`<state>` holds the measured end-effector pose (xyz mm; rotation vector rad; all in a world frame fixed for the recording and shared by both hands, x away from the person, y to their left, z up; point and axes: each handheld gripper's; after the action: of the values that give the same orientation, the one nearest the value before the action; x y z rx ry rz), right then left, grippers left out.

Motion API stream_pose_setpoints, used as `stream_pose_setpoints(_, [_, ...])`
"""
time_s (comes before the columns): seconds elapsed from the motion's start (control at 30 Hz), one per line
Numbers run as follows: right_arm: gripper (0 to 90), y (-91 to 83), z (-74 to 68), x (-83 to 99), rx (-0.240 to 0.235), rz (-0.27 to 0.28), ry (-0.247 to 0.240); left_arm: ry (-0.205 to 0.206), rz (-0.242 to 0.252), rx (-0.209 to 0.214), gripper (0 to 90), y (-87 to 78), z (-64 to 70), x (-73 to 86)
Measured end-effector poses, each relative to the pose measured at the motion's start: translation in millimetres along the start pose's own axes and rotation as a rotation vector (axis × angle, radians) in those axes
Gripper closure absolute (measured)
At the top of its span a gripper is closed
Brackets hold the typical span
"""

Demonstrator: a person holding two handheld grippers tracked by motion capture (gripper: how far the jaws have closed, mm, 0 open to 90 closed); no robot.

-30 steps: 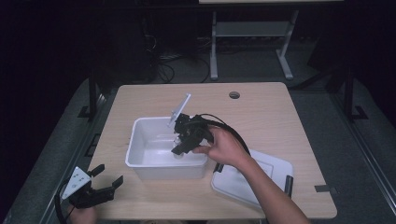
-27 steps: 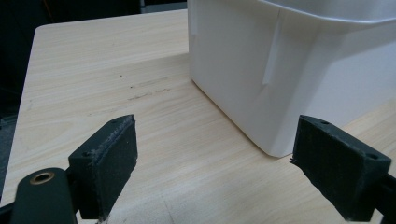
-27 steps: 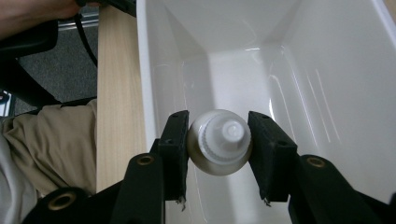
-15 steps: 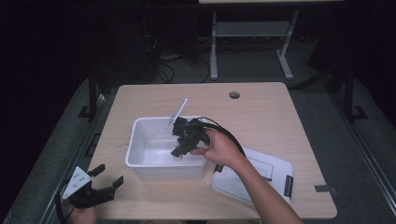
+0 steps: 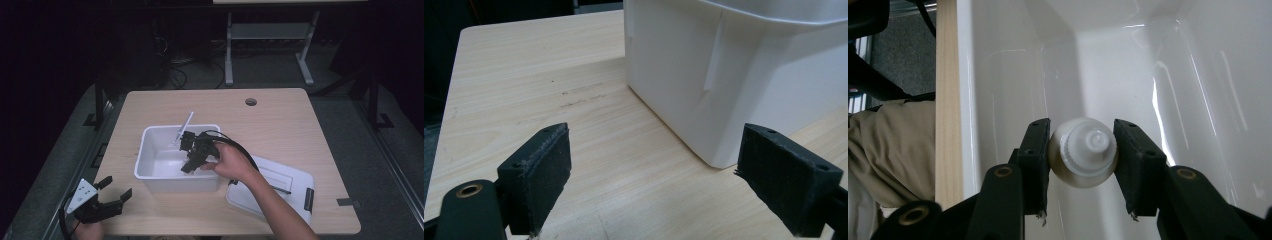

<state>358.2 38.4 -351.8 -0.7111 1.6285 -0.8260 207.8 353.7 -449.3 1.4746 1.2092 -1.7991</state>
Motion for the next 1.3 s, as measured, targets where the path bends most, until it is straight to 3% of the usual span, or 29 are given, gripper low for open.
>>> stream_pose_setpoints(0.43, [59.3,8.8,-2.1,0.6,-0.004,-0.042,-0.005,0.0,0.001,-0.002,13.0,-0.2,-0.1,-0.1])
stream_pose_setpoints(0.87, [60.2,5.6,-1.7,3.0,-0.008,-0.025,0.002,-0.002,0.001,-0.002,13.0,0.0,-0.1,-0.2])
stream_pose_setpoints(1.1, [58.6,-4.9,-1.5,5.8,0.002,0.015,0.009,0.0,-0.001,-0.001,13.0,0.4,0.1,0.0])
stream_pose_setpoints(1.3, [57.9,-26.0,-1.8,13.1,0.021,0.061,0.027,0.006,-0.005,0.001,13.0,0.8,0.8,-0.6])
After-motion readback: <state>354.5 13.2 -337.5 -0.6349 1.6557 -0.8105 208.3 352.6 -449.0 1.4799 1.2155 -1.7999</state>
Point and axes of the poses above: each handheld gripper's, and its own axes: y roughly forward along the jaws, x roughly out of its underside, z roughly to its right, and after that the axes turned 5 degrees about z, right-handed
